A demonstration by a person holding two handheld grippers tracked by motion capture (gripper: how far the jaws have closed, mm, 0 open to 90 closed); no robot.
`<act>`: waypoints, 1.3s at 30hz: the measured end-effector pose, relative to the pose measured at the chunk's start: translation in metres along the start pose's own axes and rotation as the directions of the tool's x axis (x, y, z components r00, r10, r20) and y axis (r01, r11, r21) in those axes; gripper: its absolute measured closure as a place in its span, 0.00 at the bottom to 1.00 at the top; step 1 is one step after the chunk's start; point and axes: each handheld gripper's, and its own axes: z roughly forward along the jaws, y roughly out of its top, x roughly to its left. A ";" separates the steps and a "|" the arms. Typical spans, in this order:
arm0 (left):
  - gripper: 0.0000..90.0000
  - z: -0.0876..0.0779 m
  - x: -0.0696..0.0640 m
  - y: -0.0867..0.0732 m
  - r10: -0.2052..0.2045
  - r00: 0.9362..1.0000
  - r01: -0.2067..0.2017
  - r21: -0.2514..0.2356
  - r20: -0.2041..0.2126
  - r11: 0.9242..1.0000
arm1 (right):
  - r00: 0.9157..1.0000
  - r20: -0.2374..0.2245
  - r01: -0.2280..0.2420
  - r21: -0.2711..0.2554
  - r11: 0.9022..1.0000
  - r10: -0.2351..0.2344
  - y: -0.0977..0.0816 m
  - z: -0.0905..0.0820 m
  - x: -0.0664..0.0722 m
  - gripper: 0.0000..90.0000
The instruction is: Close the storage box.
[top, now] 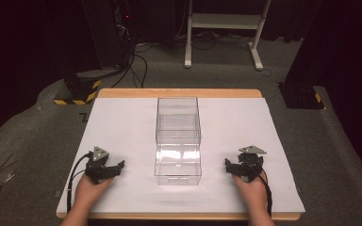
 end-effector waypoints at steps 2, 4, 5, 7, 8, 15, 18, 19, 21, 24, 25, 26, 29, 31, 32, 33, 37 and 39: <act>0.28 0.000 0.000 0.000 0.000 1.000 0.000 0.000 0.000 1.000 | 1.000 0.000 0.000 0.000 1.000 0.000 0.000 0.000 0.000 0.12; 0.28 0.000 0.000 0.000 0.001 1.000 -0.001 -0.001 -0.001 1.000 | 1.000 0.000 0.000 0.000 1.000 0.000 0.000 0.000 0.000 0.12; 0.28 0.000 0.000 0.000 0.001 1.000 -0.001 -0.001 -0.001 1.000 | 1.000 0.000 0.000 0.000 1.000 0.000 0.000 0.000 0.000 0.12; 0.28 0.000 0.000 0.000 0.000 1.000 0.000 0.000 0.000 1.000 | 1.000 0.000 0.000 0.000 1.000 0.000 0.000 0.000 0.000 0.12; 0.28 0.000 0.000 0.000 0.000 1.000 0.000 0.000 0.000 1.000 | 1.000 0.000 0.000 0.000 1.000 0.000 0.000 0.000 0.000 0.12; 0.28 0.000 0.000 0.000 0.000 1.000 0.000 0.000 0.000 1.000 | 1.000 -0.001 0.001 -0.001 1.000 -0.001 0.000 0.000 0.000 0.12; 0.28 0.000 0.000 0.000 0.000 1.000 0.000 0.000 0.000 1.000 | 1.000 -0.001 -0.001 0.001 1.000 0.001 0.000 0.000 0.000 0.12; 0.28 0.000 0.000 0.000 0.000 1.000 0.000 0.000 0.000 1.000 | 1.000 -0.001 -0.001 0.001 1.000 0.001 0.000 0.000 0.000 0.12; 0.28 0.000 0.000 0.000 -0.001 1.000 0.001 0.000 0.000 1.000 | 1.000 -0.001 0.000 0.001 1.000 0.000 0.000 0.000 0.000 0.12; 0.28 0.000 0.000 0.000 -0.001 1.000 0.001 0.000 0.000 1.000 | 1.000 0.000 0.004 0.002 1.000 -0.004 0.001 0.000 0.000 0.10; 0.28 0.000 0.000 0.000 -0.001 1.000 0.001 0.000 0.000 1.000 | 1.000 0.000 0.004 0.002 1.000 -0.004 0.001 0.000 0.000 0.10; 0.28 0.000 0.000 0.000 0.000 1.000 0.000 0.000 0.000 1.000 | 1.000 0.007 0.016 -0.004 1.000 -0.016 0.001 -0.001 0.002 0.10; 0.28 0.000 0.000 0.000 0.000 1.000 0.000 0.000 0.000 1.000 | 1.000 0.003 0.023 -0.024 0.999 -0.023 0.001 -0.003 0.002 0.10; 0.28 0.000 0.000 0.000 0.000 1.000 0.000 0.000 0.000 1.000 | 1.000 -0.008 0.021 -0.034 0.999 -0.021 0.001 -0.005 0.001 0.10; 0.28 0.000 0.000 0.000 0.000 1.000 0.000 0.000 0.000 1.000 | 1.000 -0.014 0.015 -0.037 0.999 -0.015 0.001 -0.006 0.001 0.10; 0.28 0.000 0.000 0.000 -0.001 1.000 0.001 0.000 0.000 1.000 | 1.000 -0.019 0.013 -0.044 0.999 -0.014 0.001 -0.008 0.001 0.10; 0.28 0.000 0.000 0.000 -0.001 1.000 0.001 0.000 0.000 1.000 | 0.999 -0.027 0.019 -0.066 0.998 -0.020 0.003 -0.012 0.002 0.10; 0.28 0.000 0.000 0.000 -0.001 1.000 0.001 0.000 0.000 1.000 | 0.999 -0.037 0.025 -0.097 0.995 -0.028 0.004 -0.018 0.002 0.11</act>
